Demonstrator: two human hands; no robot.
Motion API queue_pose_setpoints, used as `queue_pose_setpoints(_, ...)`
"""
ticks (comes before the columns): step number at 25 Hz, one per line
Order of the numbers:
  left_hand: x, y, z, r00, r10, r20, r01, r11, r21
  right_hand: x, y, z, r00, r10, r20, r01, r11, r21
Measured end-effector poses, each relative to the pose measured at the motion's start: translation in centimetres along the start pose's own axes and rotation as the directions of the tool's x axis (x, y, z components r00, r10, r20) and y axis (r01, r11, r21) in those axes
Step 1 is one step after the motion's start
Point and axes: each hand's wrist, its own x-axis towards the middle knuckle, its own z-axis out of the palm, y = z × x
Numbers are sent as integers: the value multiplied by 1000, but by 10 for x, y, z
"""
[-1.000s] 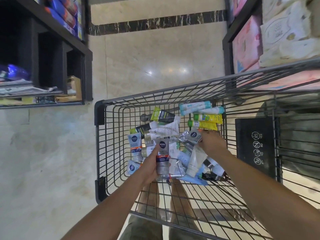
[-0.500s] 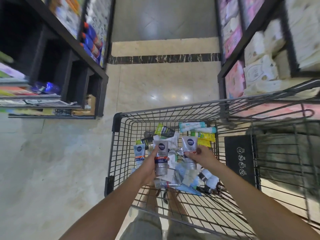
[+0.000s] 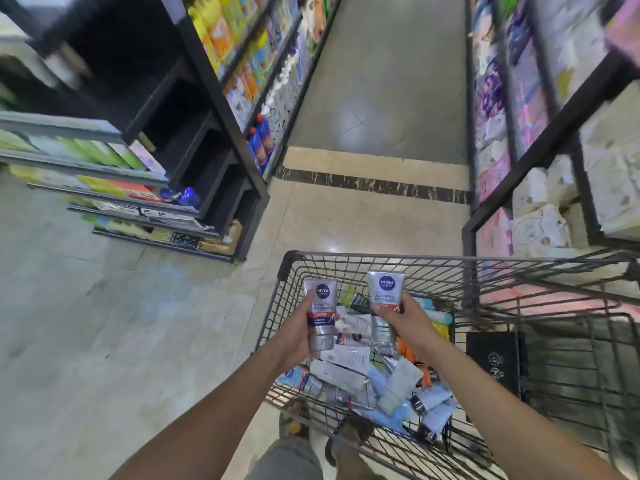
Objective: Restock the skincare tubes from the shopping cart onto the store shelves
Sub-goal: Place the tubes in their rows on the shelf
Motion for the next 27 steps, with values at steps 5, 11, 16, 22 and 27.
queue_pose_setpoints(5,-42,25,-22,992,122,-18,-123,989,-81,-8,-45,45,996,-85,32,86,994,-60)
queue_pose_setpoints(11,-95,37,-87,968,243,-58,-249,954,-167,-18,-84,125,993,-64,100,65,998,-14)
queue_pose_setpoints(16,-152,38,-163,938,317,-142,-340,921,-191,-48,-97,224,979,-107,171,119,991,-58)
queue_pose_setpoints(22,-224,23,-271,899,390,-201,-431,868,-248,-97,-101,355,948,-196,249,236,962,-138)
queue_pose_setpoints(27,-290,20,-354,844,466,-267,-530,804,-270,-130,-114,448,904,-261,340,307,947,-88)
